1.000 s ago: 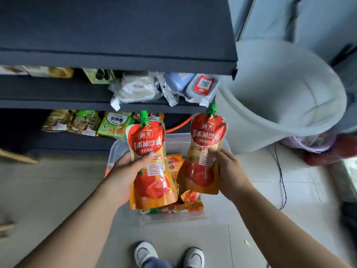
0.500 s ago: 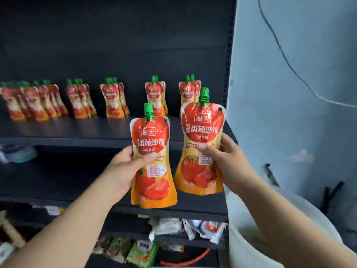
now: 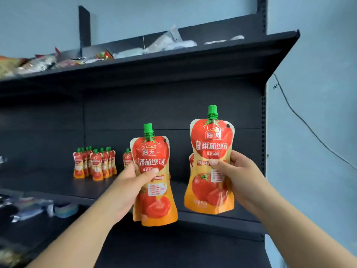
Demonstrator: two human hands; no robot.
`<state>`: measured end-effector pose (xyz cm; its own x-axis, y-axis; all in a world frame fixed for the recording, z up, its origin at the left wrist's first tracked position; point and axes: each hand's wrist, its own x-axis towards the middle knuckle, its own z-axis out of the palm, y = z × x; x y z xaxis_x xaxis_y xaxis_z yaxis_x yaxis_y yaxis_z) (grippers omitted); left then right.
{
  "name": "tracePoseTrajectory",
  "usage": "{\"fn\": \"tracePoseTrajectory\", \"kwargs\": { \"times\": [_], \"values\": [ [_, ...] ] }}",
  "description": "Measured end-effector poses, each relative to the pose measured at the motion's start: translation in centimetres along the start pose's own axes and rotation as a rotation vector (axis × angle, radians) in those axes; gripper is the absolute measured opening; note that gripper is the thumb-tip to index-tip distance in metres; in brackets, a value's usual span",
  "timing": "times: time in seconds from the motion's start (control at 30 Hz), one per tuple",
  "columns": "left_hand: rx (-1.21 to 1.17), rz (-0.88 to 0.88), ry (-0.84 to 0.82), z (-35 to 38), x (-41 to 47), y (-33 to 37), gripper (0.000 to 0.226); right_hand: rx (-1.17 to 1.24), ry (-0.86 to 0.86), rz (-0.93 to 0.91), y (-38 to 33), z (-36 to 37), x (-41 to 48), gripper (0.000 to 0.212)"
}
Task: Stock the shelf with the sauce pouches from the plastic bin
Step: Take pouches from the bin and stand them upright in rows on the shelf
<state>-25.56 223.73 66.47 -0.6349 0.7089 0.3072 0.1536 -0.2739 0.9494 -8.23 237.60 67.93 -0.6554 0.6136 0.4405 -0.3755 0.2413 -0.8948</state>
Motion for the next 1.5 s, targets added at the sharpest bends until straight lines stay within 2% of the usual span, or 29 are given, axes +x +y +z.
{"fn": "tracePoseTrajectory", "kwargs": {
  "times": [0.1, 0.27, 0.43, 0.57, 0.87, 1.0, 1.13, 1.27, 1.43, 1.5],
  "values": [
    [-0.026, 0.02, 0.066, -4.6, 1.2, -0.6, 0.034, 0.077, 0.024, 0.04, 1.8, 4.2, 1.8, 0.023],
    [0.115, 0.087, 0.147, -13.3, 3.6, -2.2, 0.049, 0.171, 0.098, 0.106, 5.7, 12.4, 5.2, 0.031],
    [0.108, 0.072, 0.163, -20.3, 6.2, -3.6, 0.045, 0.174, 0.164, 0.152, 9.7, 19.6, 8.8, 0.037],
    [0.079, 0.041, 0.194, -23.8, 8.2, -5.1, 0.043, 0.101, 0.199, 0.132, 11.7, 22.5, 10.8, 0.036],
    [0.066, -0.041, 0.289, -26.6, 14.4, -9.7, 0.042, 0.032, 0.311, 0.084, 16.6, 22.9, 17.1, 0.026],
    [0.139, -0.027, 0.288, -26.3, 19.6, -12.2, 0.042, 0.022, 0.376, 0.109, 20.3, 21.2, 21.2, 0.031],
    [0.219, -0.046, 0.294, -26.1, 26.2, -15.3, 0.053, 0.009, 0.399, 0.118, 23.9, 19.1, 26.5, 0.031],
    [0.159, -0.022, 0.316, -25.3, 31.4, -18.6, 0.047, -0.003, 0.394, 0.144, 27.7, 17.8, 31.4, 0.035],
    [0.148, 0.014, 0.382, -24.8, 34.6, -22.2, 0.072, -0.026, 0.38, 0.195, 32.2, 17.8, 34.3, 0.039],
    [0.179, 0.036, 0.398, -24.9, 35.2, -23.4, 0.079, -0.074, 0.366, 0.207, 33.3, 18.0, 34.4, 0.048]
  ]
}}
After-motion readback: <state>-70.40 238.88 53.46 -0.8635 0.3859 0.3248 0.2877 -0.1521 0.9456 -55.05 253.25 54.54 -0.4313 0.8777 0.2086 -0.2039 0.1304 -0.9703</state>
